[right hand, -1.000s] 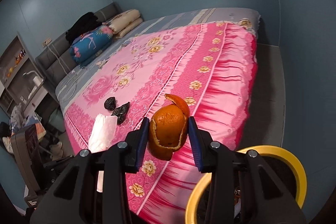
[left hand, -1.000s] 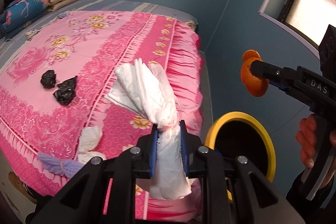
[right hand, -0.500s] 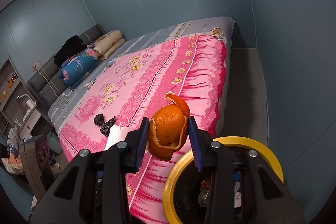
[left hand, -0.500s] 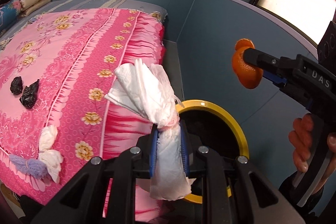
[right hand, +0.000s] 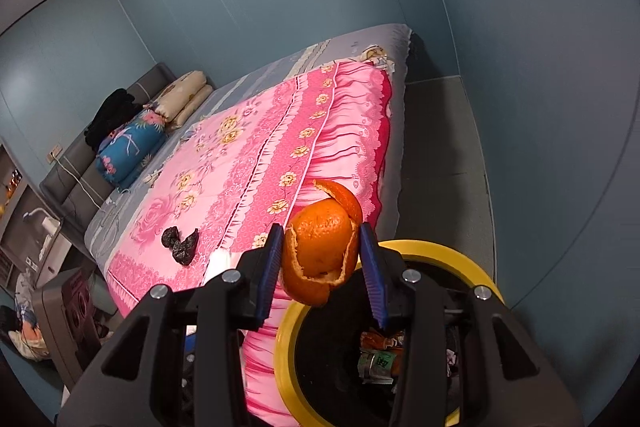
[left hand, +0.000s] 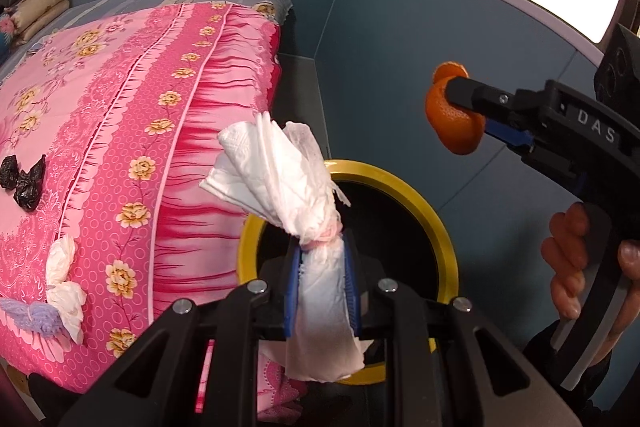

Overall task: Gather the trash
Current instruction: 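Carry the white tissue and orange peel in both tools over the bin, then open both tools to drop the tissue and peel into the bin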

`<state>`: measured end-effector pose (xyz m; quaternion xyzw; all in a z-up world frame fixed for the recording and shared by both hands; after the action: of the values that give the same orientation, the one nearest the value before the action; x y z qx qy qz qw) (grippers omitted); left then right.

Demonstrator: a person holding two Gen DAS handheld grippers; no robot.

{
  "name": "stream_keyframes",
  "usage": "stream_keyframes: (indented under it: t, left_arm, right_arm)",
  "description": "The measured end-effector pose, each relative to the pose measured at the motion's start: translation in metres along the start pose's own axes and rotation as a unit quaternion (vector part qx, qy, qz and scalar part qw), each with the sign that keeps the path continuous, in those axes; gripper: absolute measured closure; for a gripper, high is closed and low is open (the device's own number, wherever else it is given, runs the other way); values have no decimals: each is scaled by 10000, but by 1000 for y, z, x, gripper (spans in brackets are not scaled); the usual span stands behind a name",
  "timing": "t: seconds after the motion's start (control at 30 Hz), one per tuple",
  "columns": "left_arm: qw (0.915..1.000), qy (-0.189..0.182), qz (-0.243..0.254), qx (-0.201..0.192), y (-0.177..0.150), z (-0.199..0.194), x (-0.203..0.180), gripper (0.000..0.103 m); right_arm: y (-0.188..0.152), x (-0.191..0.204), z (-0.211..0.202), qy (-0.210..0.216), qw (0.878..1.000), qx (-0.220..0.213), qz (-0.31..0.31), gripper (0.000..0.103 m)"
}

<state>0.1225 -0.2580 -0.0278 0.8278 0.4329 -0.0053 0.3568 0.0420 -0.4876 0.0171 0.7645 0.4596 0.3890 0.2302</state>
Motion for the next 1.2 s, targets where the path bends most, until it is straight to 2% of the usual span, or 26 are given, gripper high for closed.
stream_keyframes:
  t: [0.3,0.57,0.67,0.77,0.83,0.9,1.03,1.2]
  left_arm:
    - [9997,-168,2,196,-9,15,-15,85]
    - [9995,-184,147,199,-11,16,-23,85]
    - [9995,-196,193,178,-11,14,-26,78]
    - [9995,-192,224,136,-13,13,-26,65]
    - [9996,-180,199,94,-14,11,-24,52]
    - [9997,-181,154,86,-14,9,-22,46]
    - [9999,-130,104,41,-13,5,-15,37]
    - [10000,9,-23,-62,-14,-5,3,34]
  right_arm:
    - [-2,-14,-8,-222,9997,-44,94,66]
    - [-4,-21,-6,-359,9992,-11,173,63]
    - [-5,-25,-5,-364,9991,25,221,60]
    - [-5,-31,-5,-418,9986,16,316,59]
    - [-5,-32,-8,-458,9984,-13,342,58]
    - [-5,-35,-10,-459,9981,-71,412,54]
    - [-4,-38,-14,-483,9978,-124,433,51]
    - [-4,-31,-12,-354,9989,-82,292,51]
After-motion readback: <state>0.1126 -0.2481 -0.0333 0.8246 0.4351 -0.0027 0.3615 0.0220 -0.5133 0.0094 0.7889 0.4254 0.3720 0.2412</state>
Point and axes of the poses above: each gripper's, at about its wrist camera, not at the fingertips, and z roughly the way its jaws point, x to its left, y to its top, the point moved 1 cm from there along z, roughly the way its jaws point, and after that the axes turned 3 degrees about -z, right-handed, at the moved point
